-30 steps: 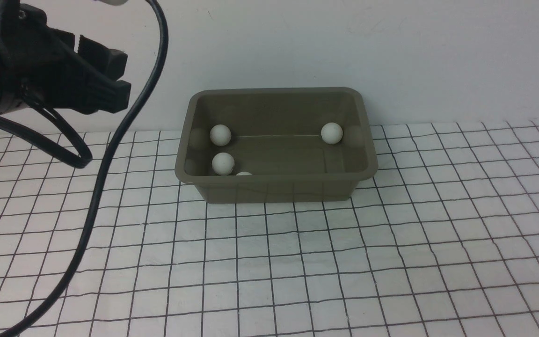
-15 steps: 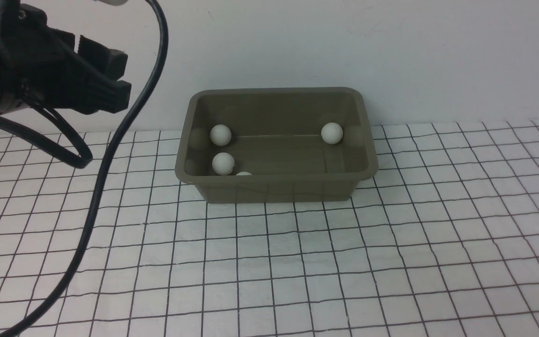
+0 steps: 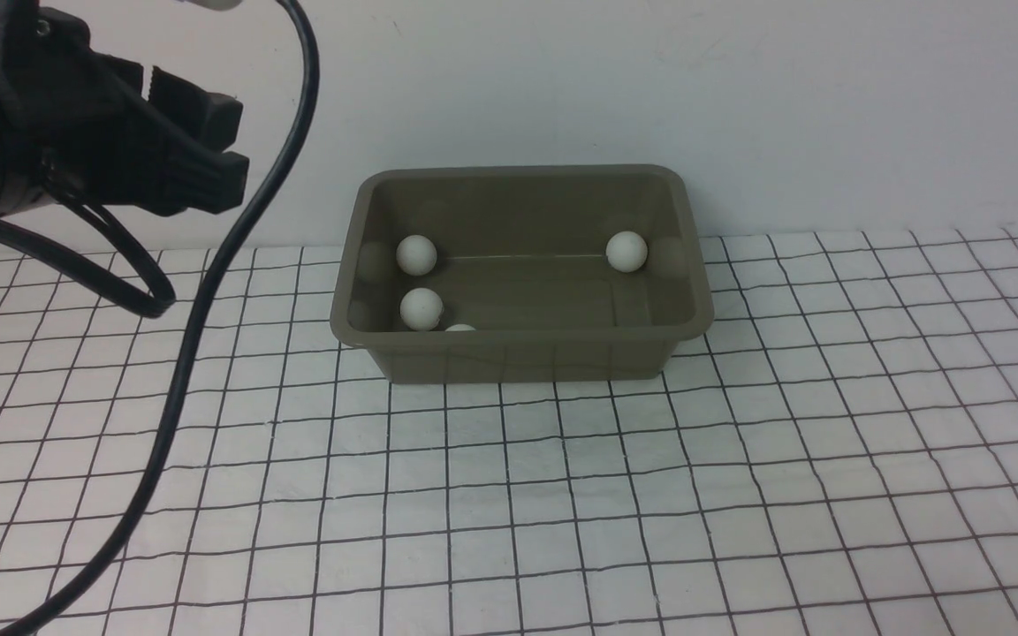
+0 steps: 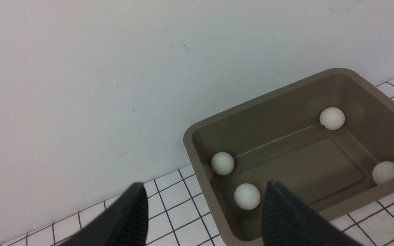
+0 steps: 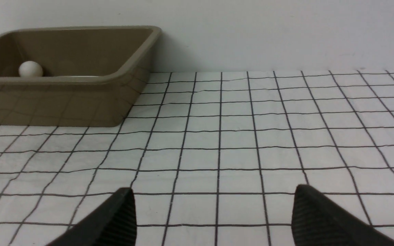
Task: Put the table tennis balls into the box on the white checkered tablecloth.
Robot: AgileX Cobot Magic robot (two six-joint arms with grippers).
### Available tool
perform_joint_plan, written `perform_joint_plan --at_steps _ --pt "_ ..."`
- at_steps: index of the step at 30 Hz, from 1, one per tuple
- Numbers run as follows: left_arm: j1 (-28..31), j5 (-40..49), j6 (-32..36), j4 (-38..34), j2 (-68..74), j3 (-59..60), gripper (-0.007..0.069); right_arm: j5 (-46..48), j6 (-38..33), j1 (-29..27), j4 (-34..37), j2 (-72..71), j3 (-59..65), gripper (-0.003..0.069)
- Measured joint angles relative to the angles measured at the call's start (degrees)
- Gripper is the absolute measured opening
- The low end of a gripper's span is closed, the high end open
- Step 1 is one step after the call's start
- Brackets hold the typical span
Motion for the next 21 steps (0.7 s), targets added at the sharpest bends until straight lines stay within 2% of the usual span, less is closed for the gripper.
perform_joint_plan --at_steps 21 --pt "0.0 -0.99 0.0 -2.42 1.61 0.0 0.0405 0.24 0.0 -0.53 -1.18 -0.05 -0.05 0.0547"
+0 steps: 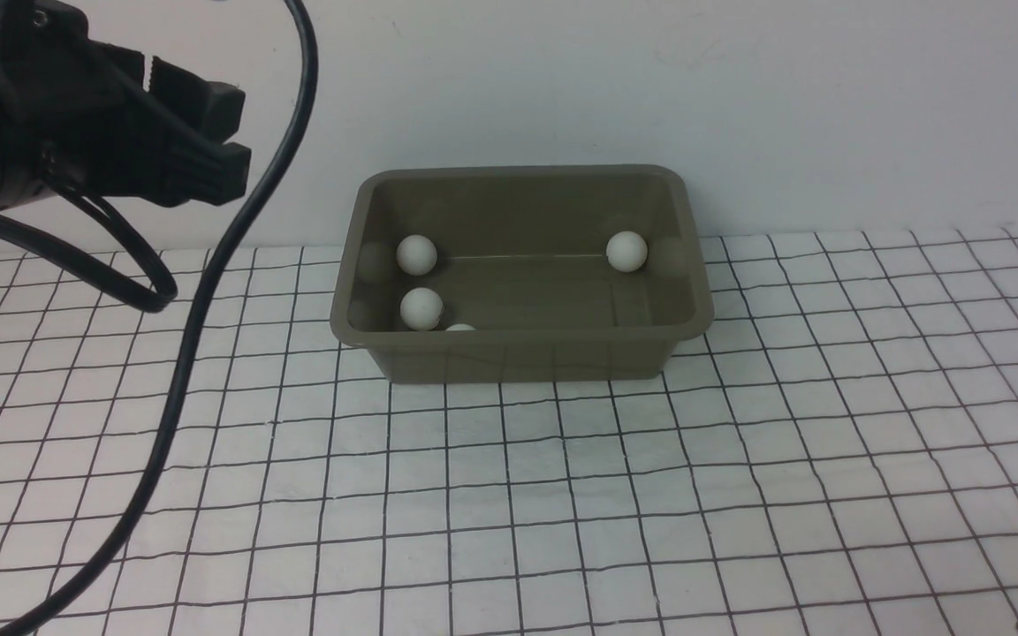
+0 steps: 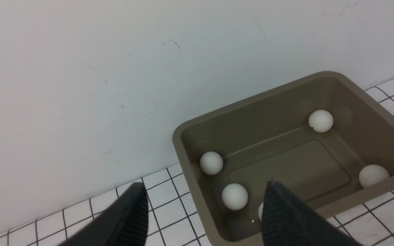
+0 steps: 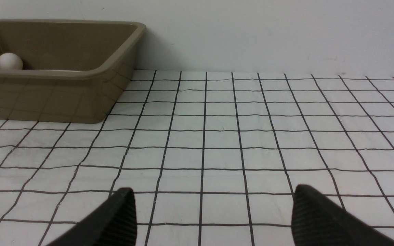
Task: Put the table tennis balls into the box on the white checkered tablecloth.
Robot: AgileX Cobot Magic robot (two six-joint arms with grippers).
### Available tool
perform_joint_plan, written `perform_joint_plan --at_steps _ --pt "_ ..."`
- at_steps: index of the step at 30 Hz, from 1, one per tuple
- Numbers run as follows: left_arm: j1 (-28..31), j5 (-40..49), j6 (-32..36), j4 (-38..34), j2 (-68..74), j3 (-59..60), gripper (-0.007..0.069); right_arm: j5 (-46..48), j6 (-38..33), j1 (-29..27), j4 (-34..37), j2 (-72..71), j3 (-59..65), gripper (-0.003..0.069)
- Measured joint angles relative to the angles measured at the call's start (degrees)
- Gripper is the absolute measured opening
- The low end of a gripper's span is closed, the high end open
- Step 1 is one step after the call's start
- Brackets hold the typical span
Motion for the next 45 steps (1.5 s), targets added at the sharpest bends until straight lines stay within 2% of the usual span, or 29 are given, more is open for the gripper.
perform_joint_plan --at_steps 21,34,45 --pt "1.35 1.03 -0.7 0.73 3.77 1.27 0.0405 0.06 0.0 0.0 -0.05 0.0 0.0 0.0547" --pt "11.04 -0.88 -6.96 0.73 -10.49 17.88 0.0405 0.06 0.0 0.0 -0.05 0.0 0.0 0.0547" --pt "26.41 -16.32 -9.49 -0.93 -26.89 42.56 0.0405 0.06 0.0 0.0 -0.05 0.0 0.0 0.0547"
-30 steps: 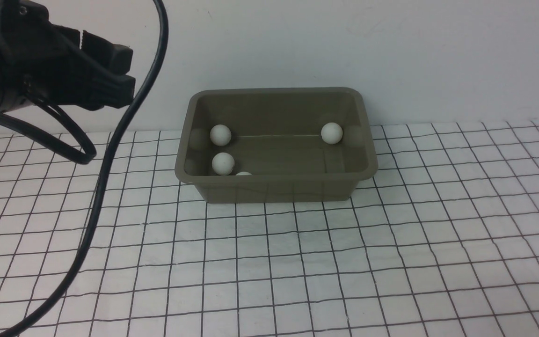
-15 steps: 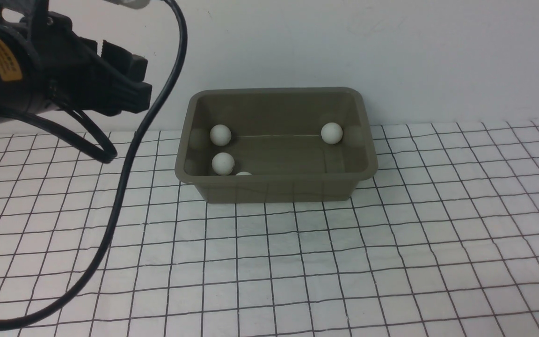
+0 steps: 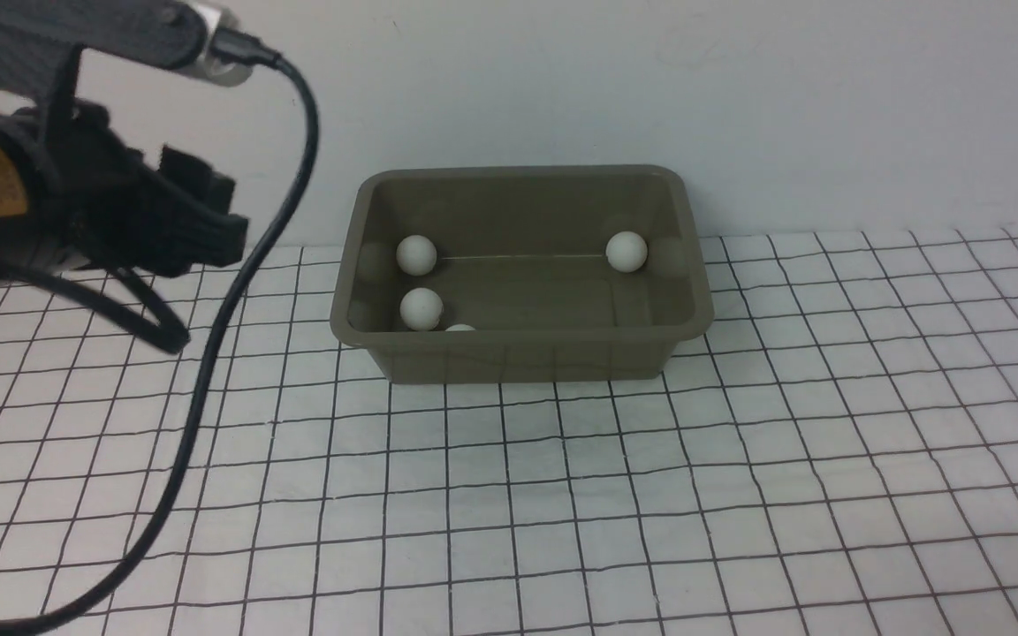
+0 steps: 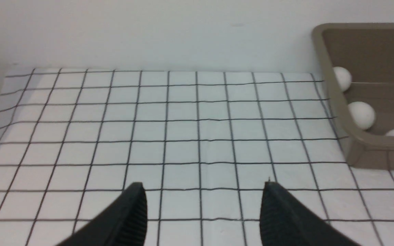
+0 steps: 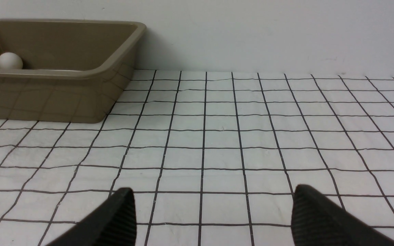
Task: Put the table tennis balls into the box on the white checkered tablecloth.
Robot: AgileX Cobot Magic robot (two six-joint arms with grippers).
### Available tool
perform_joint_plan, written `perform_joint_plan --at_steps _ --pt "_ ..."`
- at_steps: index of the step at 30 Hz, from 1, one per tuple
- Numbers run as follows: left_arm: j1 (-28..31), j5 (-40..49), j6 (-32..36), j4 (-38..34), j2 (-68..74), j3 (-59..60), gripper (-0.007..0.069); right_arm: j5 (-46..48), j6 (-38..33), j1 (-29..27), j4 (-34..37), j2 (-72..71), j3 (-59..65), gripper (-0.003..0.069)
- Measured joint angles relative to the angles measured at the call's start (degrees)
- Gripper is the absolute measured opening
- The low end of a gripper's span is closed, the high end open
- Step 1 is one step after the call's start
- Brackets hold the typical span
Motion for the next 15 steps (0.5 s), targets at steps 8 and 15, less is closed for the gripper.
perform_joint_plan --at_steps 8,15 --pt "5.41 -2.3 0.0 0.0 -15.57 14.4 0.0405 0.0 0.0 0.0 0.0 0.0 0.0 0.0547" --pt "5.65 0.54 0.0 -0.11 -29.69 20.39 0.0405 0.0 0.0 0.0 0.0 0.0 0.0 0.0547"
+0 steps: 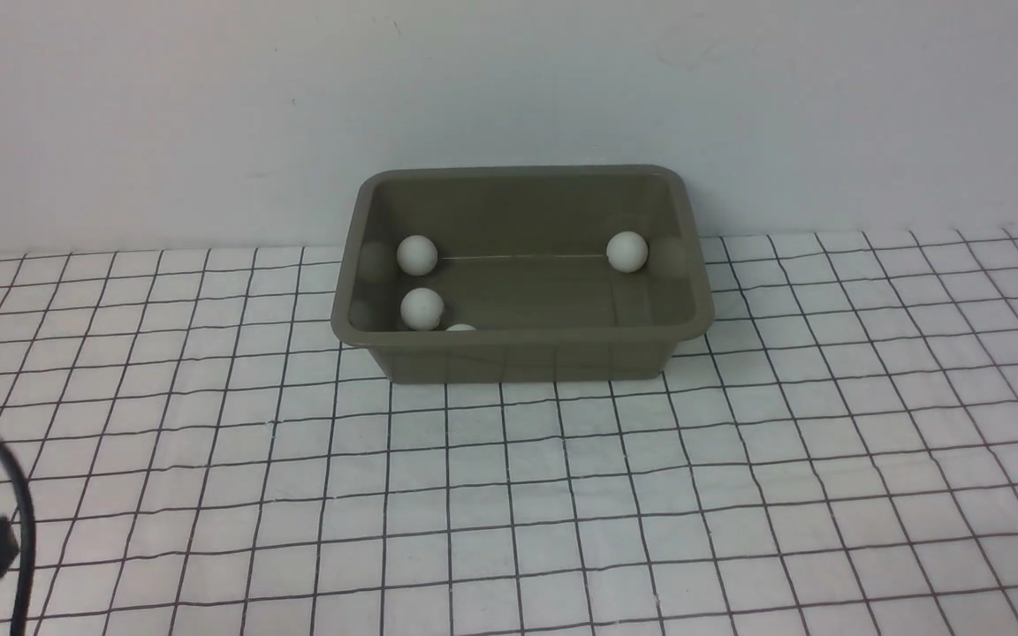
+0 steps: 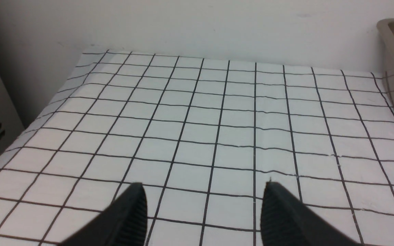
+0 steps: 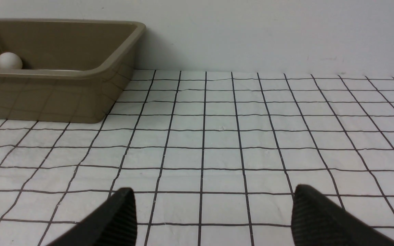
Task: Put the table tennis balls into the box on the white checkered tablecloth.
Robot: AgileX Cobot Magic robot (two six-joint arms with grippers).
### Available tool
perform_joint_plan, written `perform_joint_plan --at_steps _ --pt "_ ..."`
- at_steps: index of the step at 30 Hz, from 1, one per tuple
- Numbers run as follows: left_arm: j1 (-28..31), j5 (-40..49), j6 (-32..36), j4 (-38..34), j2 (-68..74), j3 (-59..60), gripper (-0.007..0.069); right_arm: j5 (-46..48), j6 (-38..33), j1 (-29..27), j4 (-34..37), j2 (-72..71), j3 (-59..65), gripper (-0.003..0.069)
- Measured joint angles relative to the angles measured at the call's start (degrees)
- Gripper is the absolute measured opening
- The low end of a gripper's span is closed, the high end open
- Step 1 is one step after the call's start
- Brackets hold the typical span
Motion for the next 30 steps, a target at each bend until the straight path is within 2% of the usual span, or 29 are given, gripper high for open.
perform_joint_plan --at_steps 14,30 --pt "-1.09 13.36 0.0 -0.67 -9.3 0.36 0.0405 0.06 0.0 0.0 0.0 0.0 0.0 0.0547" --pt "-2.07 13.4 0.0 -0.84 -9.3 0.36 0.0405 0.06 0.0 0.0 0.0 0.0 0.0 0.0547"
